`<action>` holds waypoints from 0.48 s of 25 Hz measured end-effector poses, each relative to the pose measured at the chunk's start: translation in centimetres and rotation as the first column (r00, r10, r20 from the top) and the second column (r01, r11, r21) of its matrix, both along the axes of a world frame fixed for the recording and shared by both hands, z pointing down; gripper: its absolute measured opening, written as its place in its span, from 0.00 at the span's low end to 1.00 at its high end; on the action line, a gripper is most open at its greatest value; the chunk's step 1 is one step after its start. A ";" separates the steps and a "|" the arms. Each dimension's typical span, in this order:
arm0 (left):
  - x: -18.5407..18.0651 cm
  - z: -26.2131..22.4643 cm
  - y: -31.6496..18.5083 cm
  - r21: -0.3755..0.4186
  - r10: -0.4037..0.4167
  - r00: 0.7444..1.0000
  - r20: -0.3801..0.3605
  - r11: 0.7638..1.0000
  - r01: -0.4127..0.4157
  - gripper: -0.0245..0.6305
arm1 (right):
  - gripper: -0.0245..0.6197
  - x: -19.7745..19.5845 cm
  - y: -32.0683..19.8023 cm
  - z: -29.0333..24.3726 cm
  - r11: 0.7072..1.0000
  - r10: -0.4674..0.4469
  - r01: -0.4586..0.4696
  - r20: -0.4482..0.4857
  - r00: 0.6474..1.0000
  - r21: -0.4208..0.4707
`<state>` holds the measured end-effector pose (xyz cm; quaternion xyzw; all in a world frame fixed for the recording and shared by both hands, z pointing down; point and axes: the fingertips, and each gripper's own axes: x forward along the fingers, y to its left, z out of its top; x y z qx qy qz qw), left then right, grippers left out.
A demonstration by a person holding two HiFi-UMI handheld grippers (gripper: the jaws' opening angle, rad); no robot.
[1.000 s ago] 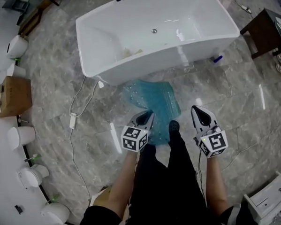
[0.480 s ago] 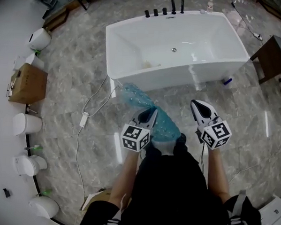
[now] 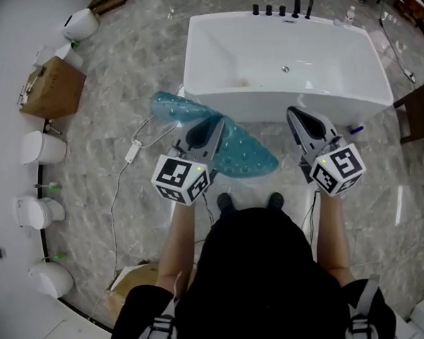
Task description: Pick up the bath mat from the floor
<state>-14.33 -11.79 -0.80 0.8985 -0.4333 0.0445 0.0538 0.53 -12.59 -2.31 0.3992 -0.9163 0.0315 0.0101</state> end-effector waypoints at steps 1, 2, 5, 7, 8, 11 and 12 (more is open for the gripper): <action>-0.5 -1.0 -0.2 0.019 -0.009 1.000 -0.001 1.000 0.009 0.11 | 0.06 -0.6 -0.3 -0.7 1.000 -0.011 0.011 -0.005 1.000 0.011; -1.0 -1.9 -0.4 0.036 -0.018 1.000 -0.001 0.999 0.018 0.11 | 0.06 -1.1 -0.5 -1.3 1.000 -0.019 0.019 -0.009 1.000 0.021; -2.4 -4.3 -0.7 0.085 -0.039 0.999 0.001 0.996 0.039 0.11 | 0.06 -2.2 -0.9 -3.3 0.998 -0.032 0.033 -0.014 0.999 0.050; -3.1 -5.6 -0.6 0.110 -0.051 0.999 0.002 0.993 0.050 0.11 | 0.06 -2.3 -1.1 -4.6 0.997 -0.028 0.029 -0.017 0.999 0.067; -3.3 -6.1 -0.6 0.119 -0.057 0.998 0.002 0.991 0.056 0.11 | 0.06 -2.2 -1.2 -5.1 0.997 -0.021 0.022 -0.021 1.000 0.074; -4.1 -7.0 -0.7 0.132 -0.074 0.997 -0.004 0.988 0.074 0.11 | 0.06 -1.9 -1.6 -5.8 0.996 0.006 -0.002 -0.050 0.999 0.088; -4.4 -7.2 -0.7 0.134 -0.079 0.997 -0.005 0.988 0.079 0.11 | 0.06 -1.9 -1.7 -6.0 0.996 0.010 -0.004 -0.058 0.998 0.092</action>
